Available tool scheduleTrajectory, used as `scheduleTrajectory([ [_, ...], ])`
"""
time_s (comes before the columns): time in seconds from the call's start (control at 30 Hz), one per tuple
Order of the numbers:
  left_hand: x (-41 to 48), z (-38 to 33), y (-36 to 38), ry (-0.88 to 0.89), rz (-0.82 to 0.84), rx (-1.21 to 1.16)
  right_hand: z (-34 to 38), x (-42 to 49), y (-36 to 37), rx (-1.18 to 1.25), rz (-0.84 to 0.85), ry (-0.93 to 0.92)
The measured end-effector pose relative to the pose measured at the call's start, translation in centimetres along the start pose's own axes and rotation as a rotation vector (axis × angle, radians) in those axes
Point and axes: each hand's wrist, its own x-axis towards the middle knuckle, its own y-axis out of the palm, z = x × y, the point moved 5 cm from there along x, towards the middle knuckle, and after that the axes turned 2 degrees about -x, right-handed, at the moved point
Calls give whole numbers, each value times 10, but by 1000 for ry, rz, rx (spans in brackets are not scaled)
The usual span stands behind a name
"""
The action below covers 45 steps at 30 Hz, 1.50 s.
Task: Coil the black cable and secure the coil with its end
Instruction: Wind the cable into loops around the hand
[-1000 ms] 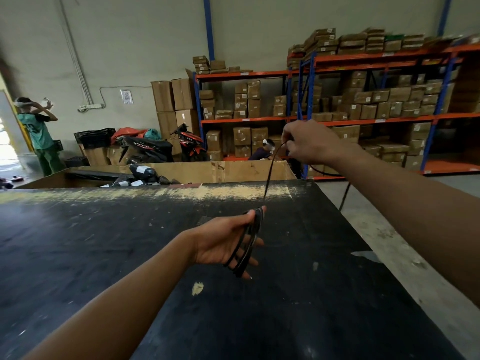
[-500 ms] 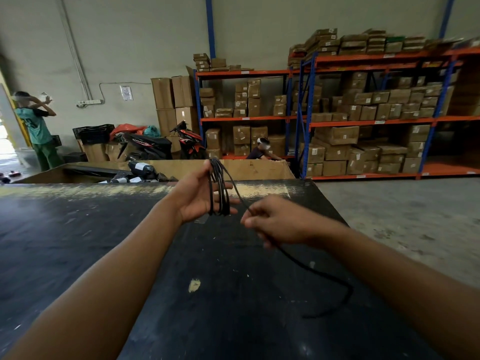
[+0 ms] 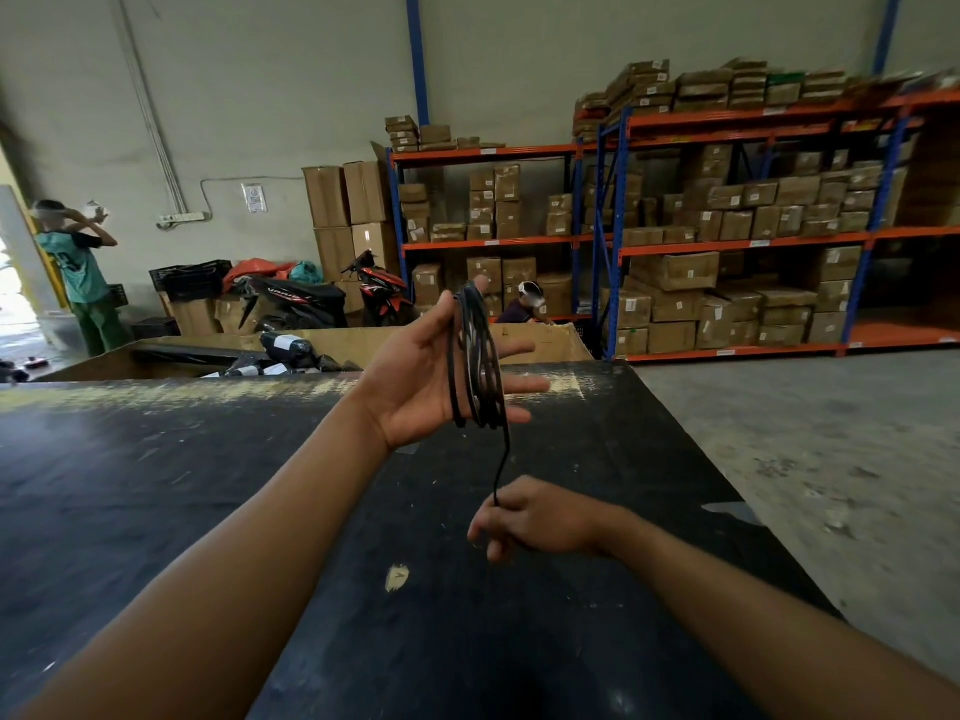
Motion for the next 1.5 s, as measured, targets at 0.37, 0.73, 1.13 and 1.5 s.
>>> scheduleTrajectory([
  [0.37,-32,53,0,-459,14,234,-3,6,-141,-497,-314,125],
  [0.73,-20,78,-68,-570,-318,432,58,-8,-167,-706,-446,23],
  [1.13,2,21,-87,-69,-556,179,76,-32,-69,-415,-367,-20],
  [1.5,14,5,-71,100,-479,36,41,-27,-32,-95,-782,-101],
])
